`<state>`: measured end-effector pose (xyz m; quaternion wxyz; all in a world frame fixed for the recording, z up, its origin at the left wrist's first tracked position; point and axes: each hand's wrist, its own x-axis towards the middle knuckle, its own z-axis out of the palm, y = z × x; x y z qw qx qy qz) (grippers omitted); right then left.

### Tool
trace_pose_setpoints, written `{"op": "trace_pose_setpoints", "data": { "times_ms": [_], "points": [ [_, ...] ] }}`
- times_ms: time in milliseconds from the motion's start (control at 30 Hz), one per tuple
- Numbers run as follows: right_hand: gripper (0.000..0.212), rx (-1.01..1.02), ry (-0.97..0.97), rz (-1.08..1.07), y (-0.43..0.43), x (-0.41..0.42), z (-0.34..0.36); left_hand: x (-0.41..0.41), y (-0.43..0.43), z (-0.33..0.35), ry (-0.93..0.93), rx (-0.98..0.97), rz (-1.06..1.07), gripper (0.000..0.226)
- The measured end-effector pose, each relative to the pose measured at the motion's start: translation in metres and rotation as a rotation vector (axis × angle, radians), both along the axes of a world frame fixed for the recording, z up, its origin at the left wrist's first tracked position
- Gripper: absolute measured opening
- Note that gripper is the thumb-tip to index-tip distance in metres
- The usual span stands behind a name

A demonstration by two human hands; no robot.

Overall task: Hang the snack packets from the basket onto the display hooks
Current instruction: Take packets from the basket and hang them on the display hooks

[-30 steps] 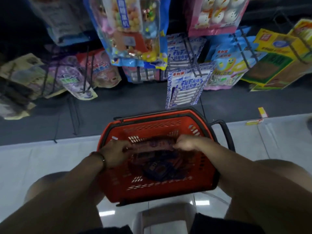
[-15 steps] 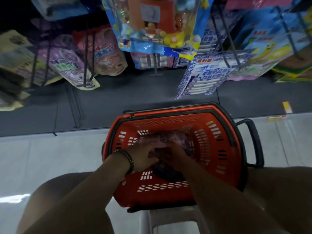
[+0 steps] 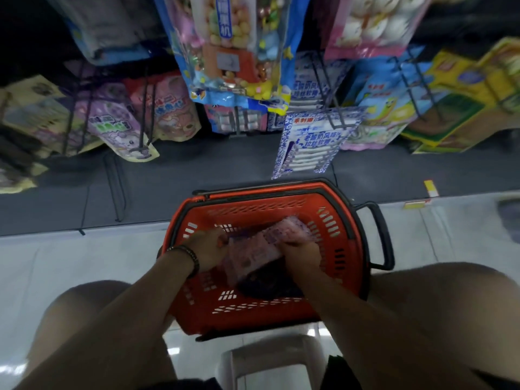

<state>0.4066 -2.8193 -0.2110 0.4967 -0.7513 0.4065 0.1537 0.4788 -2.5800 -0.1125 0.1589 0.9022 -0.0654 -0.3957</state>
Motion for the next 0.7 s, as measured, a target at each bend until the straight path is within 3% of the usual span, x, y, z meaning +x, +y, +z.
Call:
{"op": "trace_pose_setpoints", "data": {
  "times_ms": [133, 300, 367, 433, 533, 700],
  "points": [
    [0.008, 0.106, -0.086, 0.159, -0.01, -0.011, 0.038, -0.017, 0.0, 0.023, -0.069, -0.056, 0.053, 0.043],
    [0.017, 0.375, -0.144, 0.215, -0.02, -0.016, 0.126, -0.038, 0.002, 0.061, -0.065, -0.105, 0.073, 0.057],
    [0.019, 0.435, -0.205, 0.236, -0.031, -0.022, 0.152, -0.051, 0.006, 0.075, -0.069, -0.265, 0.168, 0.039],
    [0.025, 0.462, -0.295, 0.247, -0.04, -0.032, 0.168, -0.077, 0.001, 0.088, 0.069, -0.516, 0.291, 0.024],
    [0.036, 0.486, -0.414, 0.222, -0.041, -0.063, 0.173, -0.117, -0.003, 0.082, 0.258, -0.763, 0.525, 0.046],
    [0.043, 0.623, -0.478, 0.021, -0.036, -0.089, 0.167, -0.146, -0.015, 0.082, 0.104, -0.895, 0.662, 0.038]
  ]
}}
